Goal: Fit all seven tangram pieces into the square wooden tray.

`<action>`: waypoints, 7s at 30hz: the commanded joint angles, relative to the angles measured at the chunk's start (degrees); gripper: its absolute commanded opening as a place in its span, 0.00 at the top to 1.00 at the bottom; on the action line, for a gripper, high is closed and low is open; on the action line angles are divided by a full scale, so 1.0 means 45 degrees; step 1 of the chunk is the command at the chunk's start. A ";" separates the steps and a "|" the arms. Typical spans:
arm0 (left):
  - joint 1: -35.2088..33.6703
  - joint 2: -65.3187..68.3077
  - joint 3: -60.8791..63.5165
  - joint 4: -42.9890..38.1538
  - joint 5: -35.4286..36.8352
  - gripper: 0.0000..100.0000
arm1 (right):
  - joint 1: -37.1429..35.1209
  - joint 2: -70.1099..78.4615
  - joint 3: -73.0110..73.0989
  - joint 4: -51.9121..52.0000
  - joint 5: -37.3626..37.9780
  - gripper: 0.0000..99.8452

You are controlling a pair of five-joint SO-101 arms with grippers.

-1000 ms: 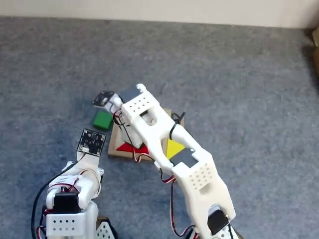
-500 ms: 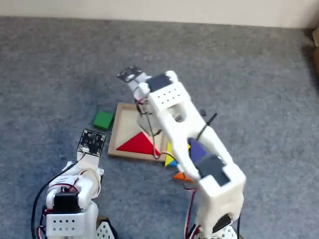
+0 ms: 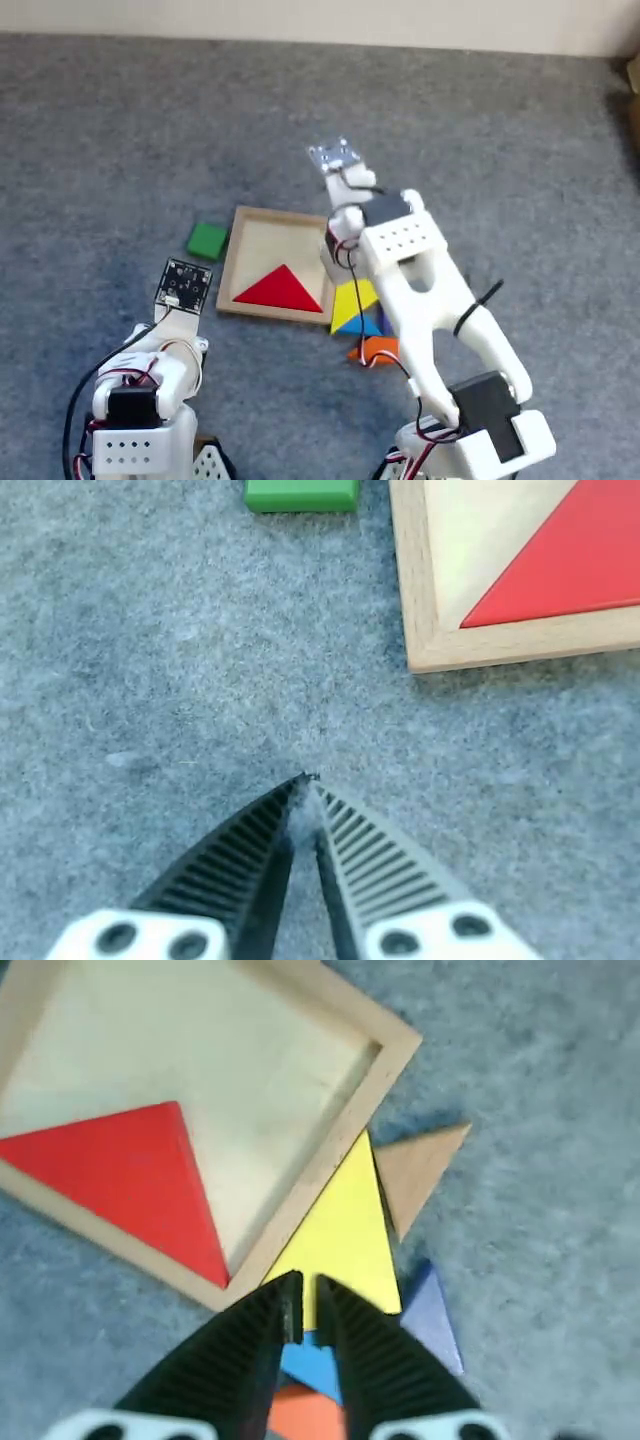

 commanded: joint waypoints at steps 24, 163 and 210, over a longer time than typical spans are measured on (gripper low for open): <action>-0.0147 -0.0088 0.0225 0.0039 0.0039 1.00 | -0.1026 0.3526 0.1182 -0.1788 0.1094 0.66; -0.0147 -0.0088 0.0225 0.0039 0.0039 1.00 | -0.4073 0.7414 -0.9270 -0.0498 -0.7248 0.78; -0.0147 -0.0088 0.0225 0.0039 0.0039 1.00 | -0.3976 0.8801 -0.9250 0.0420 -0.3009 0.92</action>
